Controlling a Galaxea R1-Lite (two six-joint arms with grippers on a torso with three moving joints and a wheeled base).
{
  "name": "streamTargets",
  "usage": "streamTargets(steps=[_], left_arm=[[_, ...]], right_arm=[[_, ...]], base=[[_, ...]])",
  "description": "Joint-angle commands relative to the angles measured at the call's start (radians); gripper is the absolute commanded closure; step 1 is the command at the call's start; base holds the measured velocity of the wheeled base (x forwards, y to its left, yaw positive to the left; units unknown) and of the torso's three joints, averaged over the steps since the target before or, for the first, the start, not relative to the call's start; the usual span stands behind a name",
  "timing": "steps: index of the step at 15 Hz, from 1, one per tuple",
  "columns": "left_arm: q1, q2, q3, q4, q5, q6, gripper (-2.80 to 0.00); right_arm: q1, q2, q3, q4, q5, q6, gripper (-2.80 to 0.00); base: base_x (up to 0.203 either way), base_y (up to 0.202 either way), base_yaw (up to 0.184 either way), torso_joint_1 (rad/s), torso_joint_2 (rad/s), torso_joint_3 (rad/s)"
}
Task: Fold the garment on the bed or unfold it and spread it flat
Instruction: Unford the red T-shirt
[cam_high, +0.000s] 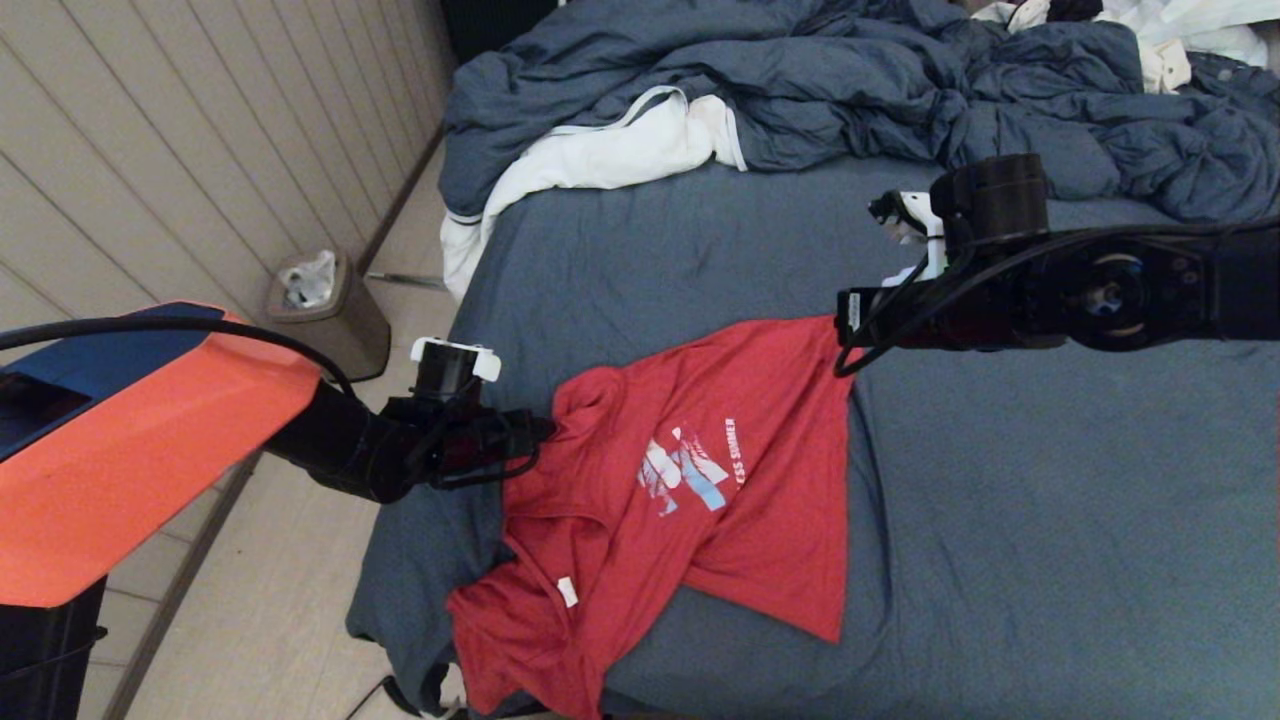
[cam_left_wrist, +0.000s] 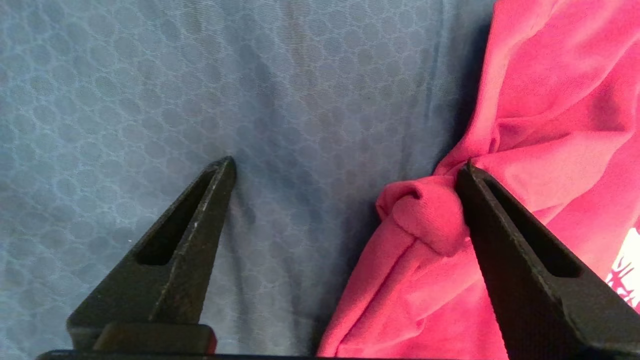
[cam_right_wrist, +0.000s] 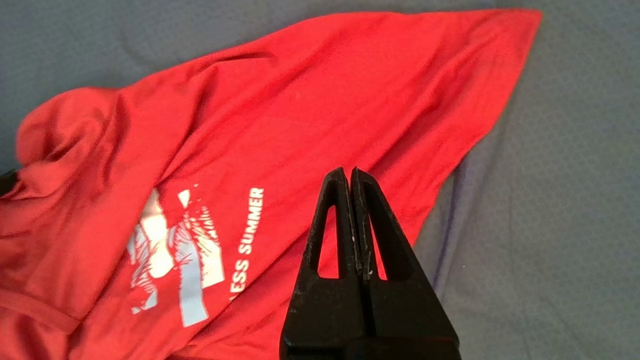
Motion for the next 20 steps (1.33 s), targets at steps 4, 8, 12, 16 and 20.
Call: streamTargets(steps=[4,8,12,16,20], left_arm=[[-0.062,-0.068,0.049,-0.002,0.001,-0.041,-2.8],[-0.195,-0.074,0.127,-0.008,0.002,-0.048,-2.8],[-0.23,-0.077,0.156,-0.033,0.007,-0.051,-2.8],[-0.214,-0.136,0.146,-0.061,0.06,-0.046,-2.8],[-0.18,-0.126,0.119,-0.067,0.096,-0.04,-2.8]], right_arm=[[0.003,-0.005,0.001,0.0,-0.001,0.002,0.0],[0.013,0.007,0.018,-0.04,-0.001,0.0,0.0],[0.012,0.016,0.018,-0.041,0.0,0.0,0.0],[0.013,0.018,0.018,-0.04,0.0,0.0,0.0],[0.014,0.017,0.019,-0.04,0.0,0.0,0.0]], base=[[0.0,0.0,0.0,0.0,0.0,0.0],[0.0,0.0,0.0,0.0,0.0,0.0],[0.0,0.0,0.0,0.0,0.0,0.0],[0.0,0.0,0.0,0.0,0.0,0.0],[0.0,0.0,0.0,0.0,0.0,0.0]])
